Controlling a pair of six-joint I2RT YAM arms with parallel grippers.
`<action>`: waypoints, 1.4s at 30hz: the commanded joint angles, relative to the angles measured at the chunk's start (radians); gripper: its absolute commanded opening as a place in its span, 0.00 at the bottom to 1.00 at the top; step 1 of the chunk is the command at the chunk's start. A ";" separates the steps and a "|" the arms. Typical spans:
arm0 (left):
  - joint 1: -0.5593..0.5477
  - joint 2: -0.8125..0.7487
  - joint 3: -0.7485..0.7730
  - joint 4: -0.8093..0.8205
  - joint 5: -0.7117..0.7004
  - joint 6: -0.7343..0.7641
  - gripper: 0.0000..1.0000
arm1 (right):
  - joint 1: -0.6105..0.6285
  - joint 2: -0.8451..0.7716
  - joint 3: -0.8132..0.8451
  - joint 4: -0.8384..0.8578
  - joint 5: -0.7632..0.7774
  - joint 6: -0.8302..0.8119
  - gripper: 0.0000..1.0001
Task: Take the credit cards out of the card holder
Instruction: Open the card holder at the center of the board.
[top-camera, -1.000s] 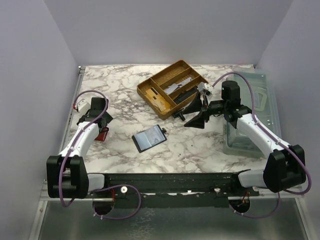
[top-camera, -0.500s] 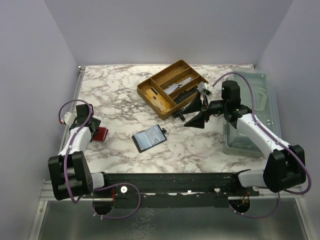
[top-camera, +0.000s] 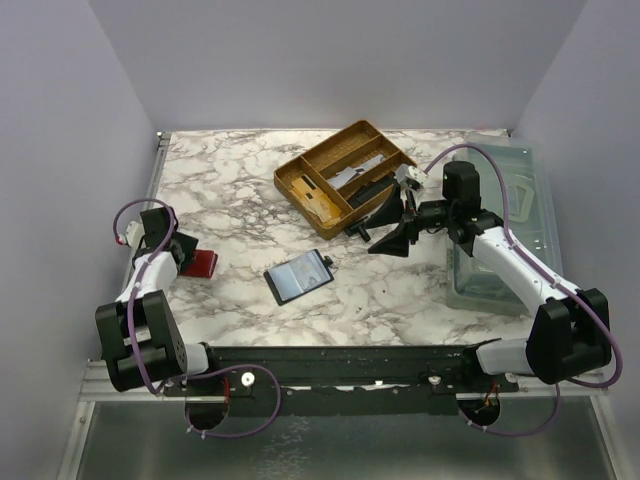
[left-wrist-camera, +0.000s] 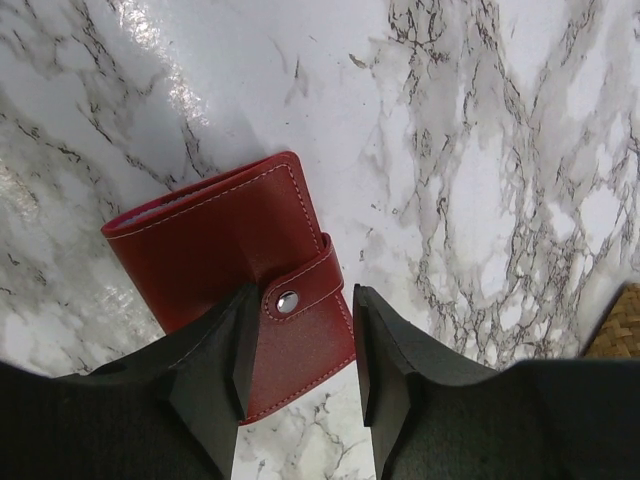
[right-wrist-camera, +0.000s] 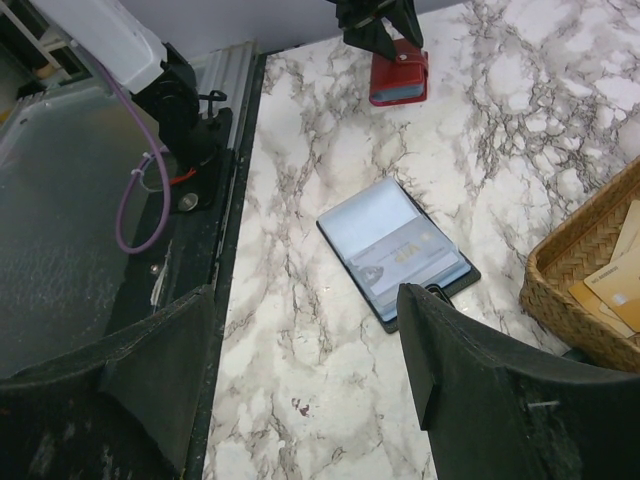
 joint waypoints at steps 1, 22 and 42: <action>0.014 0.020 0.009 0.031 0.060 -0.006 0.47 | -0.005 0.011 0.005 -0.015 -0.029 -0.004 0.79; 0.123 -0.034 -0.191 0.406 0.337 -0.019 0.00 | -0.006 0.015 0.012 -0.028 -0.040 -0.004 0.79; 0.123 -0.266 -0.126 -0.017 0.236 0.000 0.79 | -0.005 0.052 0.005 -0.022 -0.047 0.003 0.79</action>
